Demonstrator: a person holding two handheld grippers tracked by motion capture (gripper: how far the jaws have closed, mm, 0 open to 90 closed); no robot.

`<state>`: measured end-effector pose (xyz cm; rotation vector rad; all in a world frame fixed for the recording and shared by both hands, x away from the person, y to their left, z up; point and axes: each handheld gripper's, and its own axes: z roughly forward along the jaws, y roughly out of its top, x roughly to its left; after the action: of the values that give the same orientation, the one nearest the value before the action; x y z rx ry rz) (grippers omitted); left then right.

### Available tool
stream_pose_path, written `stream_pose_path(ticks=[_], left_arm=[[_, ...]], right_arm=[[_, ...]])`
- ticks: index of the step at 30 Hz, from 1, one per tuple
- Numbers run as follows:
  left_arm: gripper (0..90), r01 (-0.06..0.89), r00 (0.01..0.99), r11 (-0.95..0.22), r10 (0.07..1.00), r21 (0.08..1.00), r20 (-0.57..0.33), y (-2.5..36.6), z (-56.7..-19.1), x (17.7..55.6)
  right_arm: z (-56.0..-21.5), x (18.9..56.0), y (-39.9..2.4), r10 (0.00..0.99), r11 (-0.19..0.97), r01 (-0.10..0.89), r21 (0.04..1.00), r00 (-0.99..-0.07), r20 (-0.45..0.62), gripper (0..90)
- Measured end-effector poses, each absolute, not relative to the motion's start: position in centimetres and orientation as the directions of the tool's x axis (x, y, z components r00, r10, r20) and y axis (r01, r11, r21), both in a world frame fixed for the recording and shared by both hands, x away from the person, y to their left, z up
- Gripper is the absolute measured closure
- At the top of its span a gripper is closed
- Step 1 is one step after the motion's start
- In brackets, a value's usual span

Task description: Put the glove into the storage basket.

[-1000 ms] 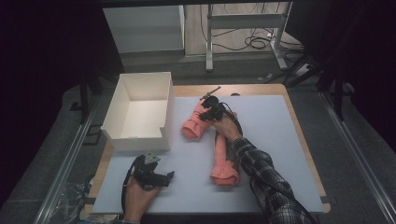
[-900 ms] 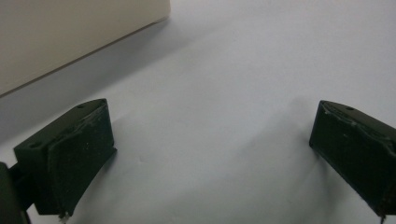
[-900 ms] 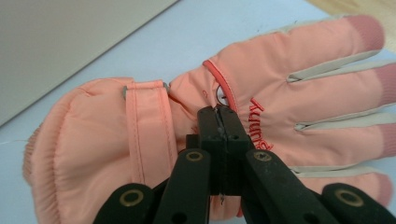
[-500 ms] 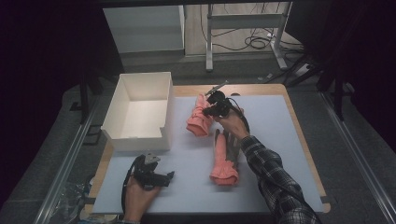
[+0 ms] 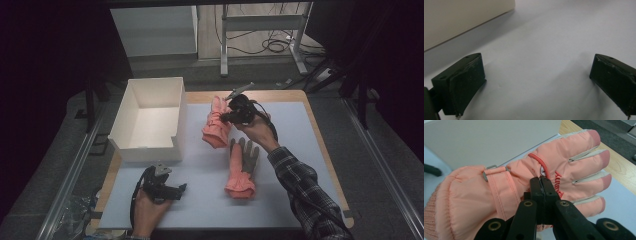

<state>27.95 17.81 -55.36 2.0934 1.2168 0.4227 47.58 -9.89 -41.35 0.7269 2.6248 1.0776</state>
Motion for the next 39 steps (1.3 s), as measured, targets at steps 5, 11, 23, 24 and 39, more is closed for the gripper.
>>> stream_pose_path(ticks=[5, 11, 23, 24, 39], left_arm=[[0.0, 0.64, 0.512, -0.339, 0.857, 0.69, -0.054, 17.8, -55.4, 27.9], [0.0, 0.64, 0.512, -0.34, 0.857, 0.689, -0.053, 17.8, -55.4, 27.9], [0.0, 0.639, 0.51, -0.337, 0.858, 0.692, -0.054, 17.8, -55.4, 27.9], [0.0, 0.639, 0.51, -0.337, 0.858, 0.692, -0.054, 17.8, -55.4, 27.9], [0.0, 0.639, 0.511, -0.337, 0.858, 0.692, -0.054, 17.8, -55.4, 27.9]], right_arm=[[-40.2, 45.8, -10.9, 0.497, 0.62, 0.343, 0.706, -0.868, -0.015, 89.8], [-39.3, 42.9, -12.8, 0.468, 0.637, 0.32, 0.701, -0.883, -0.023, 89.8], [-39.3, 37.6, -16.2, 0.435, 0.66, 0.292, 0.692, -0.9, -0.035, 89.8], [-39.3, 37.6, -16.2, 0.435, 0.66, 0.292, 0.692, -0.9, -0.035, 89.8], [-44.3, 35.9, -17.1, 0.42, 0.719, 0.316, 0.619, -0.907, -0.026, 89.8]])
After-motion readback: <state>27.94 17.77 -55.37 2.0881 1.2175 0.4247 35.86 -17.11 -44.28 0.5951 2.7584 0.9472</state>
